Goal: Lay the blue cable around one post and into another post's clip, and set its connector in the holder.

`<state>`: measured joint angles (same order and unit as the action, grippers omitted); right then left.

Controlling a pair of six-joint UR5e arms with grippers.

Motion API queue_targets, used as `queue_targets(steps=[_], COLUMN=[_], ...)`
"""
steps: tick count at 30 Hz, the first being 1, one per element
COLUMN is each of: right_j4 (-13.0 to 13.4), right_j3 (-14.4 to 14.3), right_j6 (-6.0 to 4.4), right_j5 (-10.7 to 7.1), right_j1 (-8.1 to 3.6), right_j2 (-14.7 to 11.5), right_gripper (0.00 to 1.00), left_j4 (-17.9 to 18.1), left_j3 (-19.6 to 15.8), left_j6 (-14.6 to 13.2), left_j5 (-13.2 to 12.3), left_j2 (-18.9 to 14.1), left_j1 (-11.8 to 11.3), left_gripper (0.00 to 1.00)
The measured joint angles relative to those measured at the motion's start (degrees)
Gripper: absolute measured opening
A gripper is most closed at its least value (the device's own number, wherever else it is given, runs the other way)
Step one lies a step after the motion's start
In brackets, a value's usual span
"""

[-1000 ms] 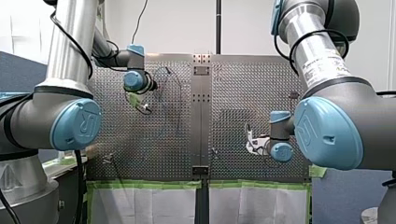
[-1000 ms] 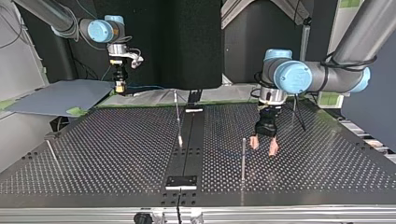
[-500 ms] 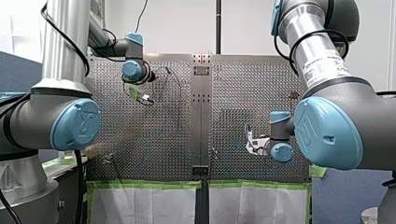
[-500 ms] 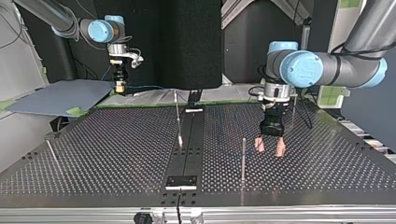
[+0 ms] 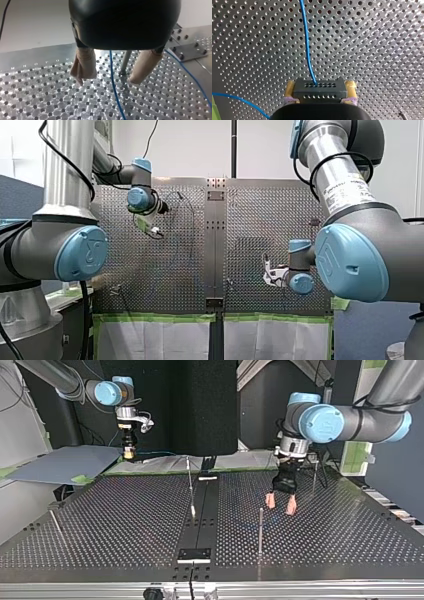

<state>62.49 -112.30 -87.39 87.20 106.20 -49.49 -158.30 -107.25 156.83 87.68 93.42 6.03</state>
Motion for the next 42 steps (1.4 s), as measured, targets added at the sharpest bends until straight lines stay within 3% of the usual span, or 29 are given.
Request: queue_targets(steps=[16,30,37,42], right_j4=[0.1,0.2,0.8,1.1], right_j3=[0.0,0.0,0.0,0.0], right_j6=[-0.08,-0.34,-1.06,-1.45], right_j5=[0.00,0.00,0.00,0.00], right_j1=[0.09,0.11,-0.04,-0.13], right_j2=[0.0,0.0,0.1,0.1], right_gripper=[0.19,0.19,0.19,0.19], left_j4=[-1.0,-8.0,-11.6,-14.2], left_j3=[-2.7,2.4,6.0,8.6], left_j6=[-3.4,-10.4,-14.1,-16.7], left_j5=[0.4,7.3,10.9,13.5], left_j2=[-7.6,-14.4,-14.8,-13.0], left_j1=[0.0,-0.5,-0.4,-0.1], left_gripper=[1.00,1.00,1.00,1.00])
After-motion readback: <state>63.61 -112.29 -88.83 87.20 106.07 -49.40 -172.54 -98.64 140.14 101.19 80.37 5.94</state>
